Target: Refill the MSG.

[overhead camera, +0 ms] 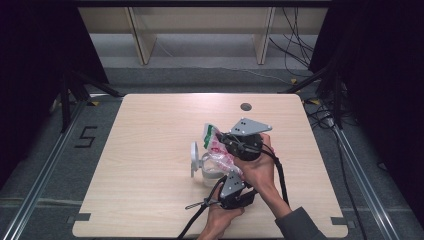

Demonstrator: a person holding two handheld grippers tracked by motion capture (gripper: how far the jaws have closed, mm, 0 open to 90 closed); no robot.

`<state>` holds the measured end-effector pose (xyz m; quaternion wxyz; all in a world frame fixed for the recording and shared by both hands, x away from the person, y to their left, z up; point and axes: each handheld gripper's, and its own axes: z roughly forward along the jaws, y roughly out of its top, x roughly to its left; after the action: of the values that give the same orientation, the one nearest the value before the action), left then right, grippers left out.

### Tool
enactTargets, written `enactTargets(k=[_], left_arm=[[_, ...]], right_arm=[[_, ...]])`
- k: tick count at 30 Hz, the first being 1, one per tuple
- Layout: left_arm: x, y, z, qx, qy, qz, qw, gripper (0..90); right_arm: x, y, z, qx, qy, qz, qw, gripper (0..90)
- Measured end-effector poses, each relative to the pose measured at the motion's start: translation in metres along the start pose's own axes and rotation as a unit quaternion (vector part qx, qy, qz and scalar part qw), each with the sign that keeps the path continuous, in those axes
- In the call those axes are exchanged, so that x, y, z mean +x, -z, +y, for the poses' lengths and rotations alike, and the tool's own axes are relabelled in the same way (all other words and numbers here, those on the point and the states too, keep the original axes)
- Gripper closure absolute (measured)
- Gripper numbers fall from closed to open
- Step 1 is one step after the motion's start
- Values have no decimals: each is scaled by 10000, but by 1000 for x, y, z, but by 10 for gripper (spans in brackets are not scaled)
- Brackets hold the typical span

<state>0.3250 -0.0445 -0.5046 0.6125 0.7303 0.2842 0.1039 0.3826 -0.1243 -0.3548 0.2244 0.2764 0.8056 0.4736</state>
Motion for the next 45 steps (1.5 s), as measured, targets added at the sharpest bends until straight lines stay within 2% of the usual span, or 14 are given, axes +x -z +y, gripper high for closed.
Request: enactTargets(k=[5, 11, 13, 17, 20, 22, 23, 25, 29, 34, 35, 37, 39, 45], left_arm=[[0, -1, 0, -13, 31, 15, 10000, 740], [0, -1, 1, -28, 31, 13, 10000, 740], [0, -1, 0, -38, 49, 10, 10000, 740], [0, -1, 1, -47, 36, 13, 10000, 740], [0, -1, 0, -71, 42, -19, 10000, 740], [0, 0, 1, -47, 28, 17, 10000, 740], [0, 0, 1, -45, 27, 16, 10000, 740], [1, -1, 0, -79, 60, -21, 9999, 741], [1, -1, 1, -109, 78, -10, 9999, 740], [1, -1, 1, -119, 81, -20, 9999, 740], [1, -1, 1, -113, 75, -19, 9999, 740], [1, -1, 1, -120, 79, -15, 9999, 740], [1, -1, 1, -113, 80, -24, 9999, 740], [1, -1, 2, -122, 94, -33, 9999, 741]], right_arm=[[1, 1, 0, 34, -104, -8, 9999, 900], [0, 0, 1, 4, 17, -8, 10000, 900], [2, -2, 0, -19, -2, -78, 10000, 900], [1, 0, 1, 10, -73, -15, 10000, 900], [2, -2, 1, 38, 56, 4, 10000, 900], [3, -2, 1, 53, 5, 23, 10000, 900], [5, -1, 1, 20, -95, 8, 10000, 900], [3, -2, 2, 37, 46, 22, 10000, 900], [4, -2, 2, 26, -37, -13, 10000, 900], [4, -3, 2, 23, -37, -28, 10000, 900], [3, -3, 3, 23, 45, 8, 10000, 900], [5, -3, 2, 3, -17, -48, 10000, 900], [5, -2, 2, 74, -44, -6, 10000, 900], [4, -2, 3, 55, 36, 3, 10000, 900]])
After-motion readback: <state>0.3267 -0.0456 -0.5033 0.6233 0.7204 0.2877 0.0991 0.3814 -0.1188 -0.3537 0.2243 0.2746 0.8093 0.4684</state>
